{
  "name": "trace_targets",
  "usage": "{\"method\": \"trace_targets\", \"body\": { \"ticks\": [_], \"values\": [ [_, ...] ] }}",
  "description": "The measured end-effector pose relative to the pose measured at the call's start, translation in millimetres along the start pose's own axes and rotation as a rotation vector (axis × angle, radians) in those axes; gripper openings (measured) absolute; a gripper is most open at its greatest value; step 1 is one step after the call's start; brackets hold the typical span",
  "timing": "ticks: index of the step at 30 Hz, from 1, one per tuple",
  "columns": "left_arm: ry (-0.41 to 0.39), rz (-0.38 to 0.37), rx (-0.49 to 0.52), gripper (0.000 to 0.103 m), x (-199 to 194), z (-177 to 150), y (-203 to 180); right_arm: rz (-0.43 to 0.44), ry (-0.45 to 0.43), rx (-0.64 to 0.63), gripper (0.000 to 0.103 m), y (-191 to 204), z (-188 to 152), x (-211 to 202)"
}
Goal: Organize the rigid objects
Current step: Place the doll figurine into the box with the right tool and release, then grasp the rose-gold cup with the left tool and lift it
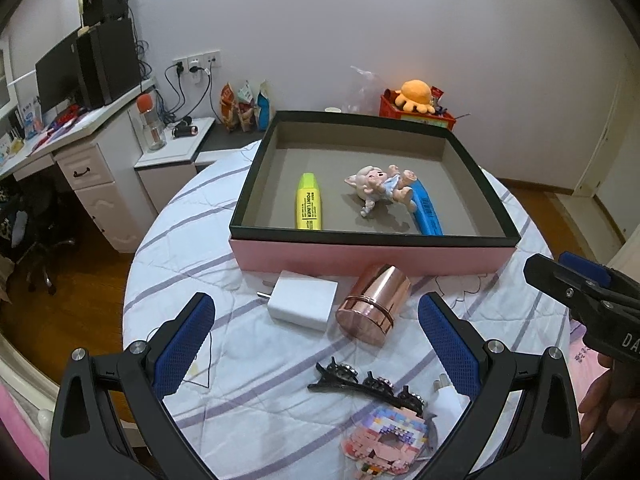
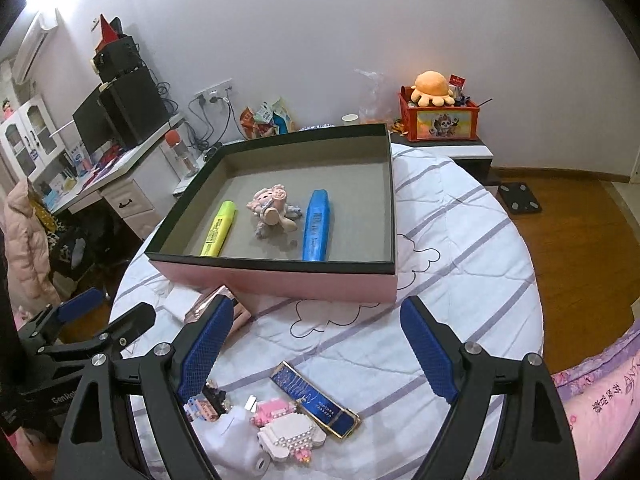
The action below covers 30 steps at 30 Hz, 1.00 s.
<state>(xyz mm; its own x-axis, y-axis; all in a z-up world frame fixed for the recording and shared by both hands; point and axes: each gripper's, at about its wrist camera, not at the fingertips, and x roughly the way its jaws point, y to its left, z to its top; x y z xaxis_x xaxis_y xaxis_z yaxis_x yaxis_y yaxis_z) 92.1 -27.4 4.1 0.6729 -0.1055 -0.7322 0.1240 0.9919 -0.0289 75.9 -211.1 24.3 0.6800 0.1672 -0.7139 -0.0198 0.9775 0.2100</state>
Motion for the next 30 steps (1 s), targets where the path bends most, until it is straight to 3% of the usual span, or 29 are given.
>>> {"method": "trace_targets", "body": {
  "ticks": [9, 19, 25, 30],
  "values": [
    [0.022, 0.012, 0.0, 0.103, 6.0, -4.2, -4.6, -0.002, -0.005, -0.015, 0.087, 1.7, -10.0, -5.4],
    [0.108, -0.057, 0.058, 0.102, 50.5, -5.4, -32.1, -0.024, 0.017, 0.027, 0.087, -19.8, -14.3, 1.2],
    [0.153, -0.111, 0.1, 0.09, 78.4, 1.1, -36.9, -0.037, 0.026, 0.047, 0.087, -31.1, -12.4, 6.7],
    [0.137, -0.073, 0.21, 0.087, 87.7, -2.9, -52.2, -0.042, 0.039, 0.046, 0.087, -31.4, -10.7, 13.1]
  ]
}}
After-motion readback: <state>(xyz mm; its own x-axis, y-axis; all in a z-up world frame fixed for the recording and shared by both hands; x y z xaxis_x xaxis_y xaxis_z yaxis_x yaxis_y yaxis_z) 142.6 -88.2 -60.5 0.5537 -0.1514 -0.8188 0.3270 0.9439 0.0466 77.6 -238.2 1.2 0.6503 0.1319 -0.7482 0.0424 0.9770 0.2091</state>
